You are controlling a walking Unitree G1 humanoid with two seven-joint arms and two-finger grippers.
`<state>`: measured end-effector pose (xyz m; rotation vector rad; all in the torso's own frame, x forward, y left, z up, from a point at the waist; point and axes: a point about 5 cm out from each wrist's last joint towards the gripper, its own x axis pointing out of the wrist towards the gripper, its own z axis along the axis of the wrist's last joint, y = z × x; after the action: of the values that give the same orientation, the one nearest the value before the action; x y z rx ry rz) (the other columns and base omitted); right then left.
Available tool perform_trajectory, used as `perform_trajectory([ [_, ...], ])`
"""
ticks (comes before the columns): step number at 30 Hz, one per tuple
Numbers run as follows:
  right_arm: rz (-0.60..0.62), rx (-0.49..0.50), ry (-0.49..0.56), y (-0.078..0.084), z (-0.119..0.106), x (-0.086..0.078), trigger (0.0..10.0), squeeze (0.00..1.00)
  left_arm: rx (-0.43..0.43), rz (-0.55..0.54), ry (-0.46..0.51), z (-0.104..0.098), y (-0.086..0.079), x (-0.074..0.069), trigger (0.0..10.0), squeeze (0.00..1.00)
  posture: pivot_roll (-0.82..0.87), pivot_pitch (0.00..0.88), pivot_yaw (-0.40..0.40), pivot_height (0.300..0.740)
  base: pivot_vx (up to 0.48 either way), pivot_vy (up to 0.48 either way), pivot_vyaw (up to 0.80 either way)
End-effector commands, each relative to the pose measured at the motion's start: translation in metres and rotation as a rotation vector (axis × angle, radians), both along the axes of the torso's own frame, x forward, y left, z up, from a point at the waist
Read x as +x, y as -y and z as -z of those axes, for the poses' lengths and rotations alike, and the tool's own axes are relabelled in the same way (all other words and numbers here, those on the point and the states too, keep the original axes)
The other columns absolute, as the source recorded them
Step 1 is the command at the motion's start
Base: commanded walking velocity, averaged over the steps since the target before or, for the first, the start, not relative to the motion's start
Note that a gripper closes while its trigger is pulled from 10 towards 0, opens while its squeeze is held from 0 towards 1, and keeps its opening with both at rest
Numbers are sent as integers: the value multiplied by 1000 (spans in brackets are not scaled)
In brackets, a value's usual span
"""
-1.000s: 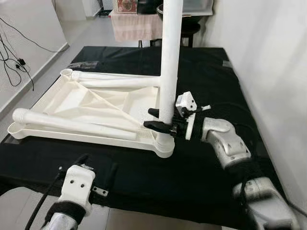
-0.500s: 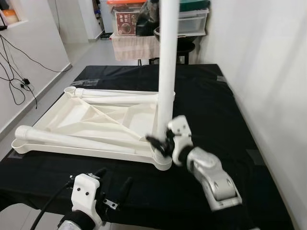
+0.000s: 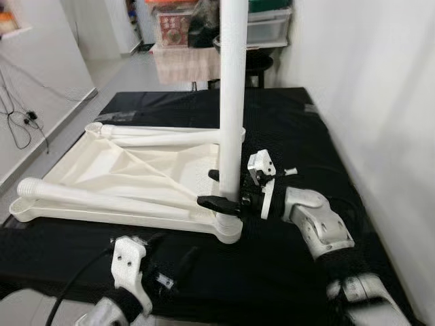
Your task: Building children table
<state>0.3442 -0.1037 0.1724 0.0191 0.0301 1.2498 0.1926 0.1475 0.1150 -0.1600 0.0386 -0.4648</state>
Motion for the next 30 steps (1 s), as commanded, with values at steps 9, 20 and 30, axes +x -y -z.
perform_trajectory([
  [9, -46, 13, -120, 3, 25, 2, 0, 0, -15, -17, -34, 6, -2, 5, 10000, 0, 49, 10, 25, 740, 0, 0, 0],
  [20, 78, 25, -103, 3, 26, 12, 0, 0, -34, -11, -37, 5, -6, 5, 10000, 0, 38, 29, 34, 740, 0, 0, 0],
  [30, 825, -140, 65, 11, 45, 1, 0, 0, -40, -30, -32, 0, -13, 6, 10000, 0, -9, 68, 36, 740, 0, 0, 0],
])
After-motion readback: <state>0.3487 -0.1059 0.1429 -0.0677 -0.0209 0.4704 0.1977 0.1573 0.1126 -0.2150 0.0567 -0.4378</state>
